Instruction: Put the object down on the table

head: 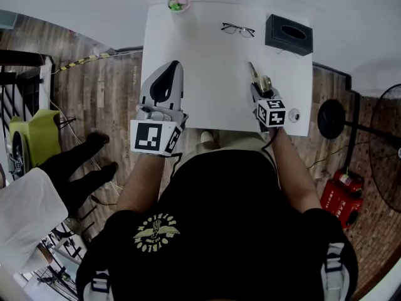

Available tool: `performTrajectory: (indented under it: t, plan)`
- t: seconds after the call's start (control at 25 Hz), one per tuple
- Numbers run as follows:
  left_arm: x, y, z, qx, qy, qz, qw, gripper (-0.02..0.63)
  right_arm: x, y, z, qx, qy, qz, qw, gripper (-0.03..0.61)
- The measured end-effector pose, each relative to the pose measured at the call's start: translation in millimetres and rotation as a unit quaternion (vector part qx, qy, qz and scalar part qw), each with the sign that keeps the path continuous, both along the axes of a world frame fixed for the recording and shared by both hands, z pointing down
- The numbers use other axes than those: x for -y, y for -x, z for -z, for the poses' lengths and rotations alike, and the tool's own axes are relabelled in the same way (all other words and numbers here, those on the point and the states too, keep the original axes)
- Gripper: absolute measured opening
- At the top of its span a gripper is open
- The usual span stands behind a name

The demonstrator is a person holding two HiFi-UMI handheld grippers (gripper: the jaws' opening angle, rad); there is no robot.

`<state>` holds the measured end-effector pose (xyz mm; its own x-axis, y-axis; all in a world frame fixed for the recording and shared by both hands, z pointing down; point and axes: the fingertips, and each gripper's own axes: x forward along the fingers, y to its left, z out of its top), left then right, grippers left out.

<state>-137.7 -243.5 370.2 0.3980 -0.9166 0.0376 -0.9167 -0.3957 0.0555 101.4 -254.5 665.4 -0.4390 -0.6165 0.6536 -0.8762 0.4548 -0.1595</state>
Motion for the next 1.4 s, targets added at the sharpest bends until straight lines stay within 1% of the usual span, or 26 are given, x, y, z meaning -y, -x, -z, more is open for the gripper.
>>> performTrajectory:
  t: [0.24, 0.76, 1.0, 1.12, 1.16, 1.24, 1.32, 1.4]
  plan:
    - [-2, -2, 2, 0.003, -0.001, 0.001, 1.0000, 0.006, -1, 0, -19, -0.006, 0.021, 0.005, 1.000, 0.094]
    - [-2, -3, -8, 0.010, 0.012, 0.006, 0.9999, 0.006, -14, -10, -62, 0.000, 0.105, -0.017, 0.994, 0.097]
    - [-1, -3, -5, 0.011, 0.011, 0.008, 0.9999, 0.006, -15, -9, -68, -0.001, 0.118, -0.014, 0.993, 0.100]
    - [1, -1, -7, 0.009, 0.013, 0.010, 0.9998, 0.006, -13, -9, -72, 0.001, 0.123, -0.011, 0.992, 0.118]
    - [1, -1, -8, 0.009, 0.013, 0.010, 0.9998, 0.006, -14, -7, -74, 0.006, 0.128, -0.008, 0.992, 0.136]
    - [1, 0, -8, 0.008, 0.014, 0.011, 0.9998, 0.006, -17, -5, -77, 0.013, 0.138, -0.003, 0.990, 0.200]
    - [2, 1, -7, 0.007, 0.013, 0.011, 0.9998, 0.006, -16, -6, -73, 0.007, 0.131, 0.001, 0.991, 0.220]
    - [2, 1, -7, 0.006, 0.013, 0.010, 0.9999, 0.006, -12, -9, -67, -0.009, 0.113, 0.004, 0.994, 0.238]
